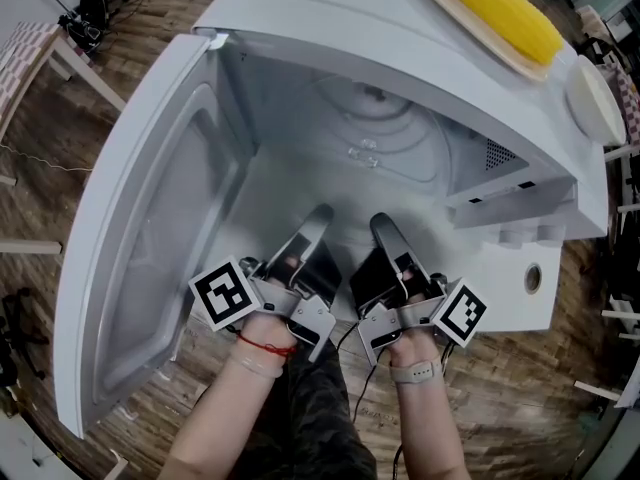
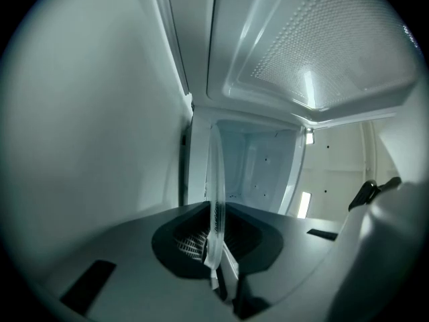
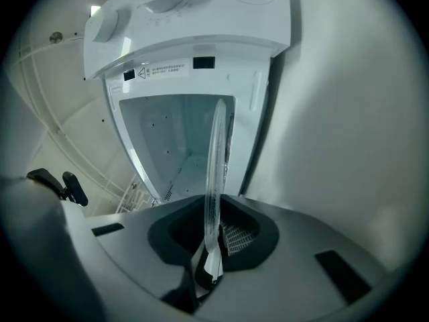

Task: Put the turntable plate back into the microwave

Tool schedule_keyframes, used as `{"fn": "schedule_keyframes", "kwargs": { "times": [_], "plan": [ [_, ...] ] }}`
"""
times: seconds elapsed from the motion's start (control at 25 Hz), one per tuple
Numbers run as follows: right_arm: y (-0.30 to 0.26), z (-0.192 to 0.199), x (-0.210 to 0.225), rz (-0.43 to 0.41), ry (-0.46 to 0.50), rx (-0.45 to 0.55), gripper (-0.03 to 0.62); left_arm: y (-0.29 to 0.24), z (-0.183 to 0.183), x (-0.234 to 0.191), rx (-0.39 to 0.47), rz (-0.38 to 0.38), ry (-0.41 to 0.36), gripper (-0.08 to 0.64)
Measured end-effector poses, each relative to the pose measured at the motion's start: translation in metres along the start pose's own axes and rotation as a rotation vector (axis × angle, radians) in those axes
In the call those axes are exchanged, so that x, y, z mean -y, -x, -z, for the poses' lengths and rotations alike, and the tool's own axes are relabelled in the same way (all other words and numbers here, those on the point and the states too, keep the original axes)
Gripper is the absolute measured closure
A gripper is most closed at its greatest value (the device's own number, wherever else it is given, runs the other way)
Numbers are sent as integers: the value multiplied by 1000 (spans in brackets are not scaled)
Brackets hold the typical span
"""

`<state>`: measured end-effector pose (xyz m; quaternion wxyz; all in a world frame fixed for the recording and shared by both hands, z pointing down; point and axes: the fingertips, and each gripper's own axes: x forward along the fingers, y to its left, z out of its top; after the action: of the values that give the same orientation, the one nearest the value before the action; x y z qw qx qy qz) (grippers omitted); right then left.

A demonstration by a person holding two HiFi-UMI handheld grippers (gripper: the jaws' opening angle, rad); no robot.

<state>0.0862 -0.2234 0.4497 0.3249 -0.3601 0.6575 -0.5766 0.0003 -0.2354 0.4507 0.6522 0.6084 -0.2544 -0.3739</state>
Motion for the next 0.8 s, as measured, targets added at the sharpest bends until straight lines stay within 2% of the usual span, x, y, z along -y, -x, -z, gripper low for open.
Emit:
{"fn": "schedule_keyframes", "kwargs": {
  "times": [0.32, 0.6, 0.8],
  "plan": [
    [-8, -11, 7, -2, -59, 41, 541, -14, -5, -2, -6, 4, -23, 520],
    [-14, -17, 9, -11, -90, 64, 543, -14, -5, -1, 16, 21, 21, 520],
    [-18, -22, 9, -13, -102, 83, 543, -8, -2, 1, 18, 20, 24, 515]
  ]
}}
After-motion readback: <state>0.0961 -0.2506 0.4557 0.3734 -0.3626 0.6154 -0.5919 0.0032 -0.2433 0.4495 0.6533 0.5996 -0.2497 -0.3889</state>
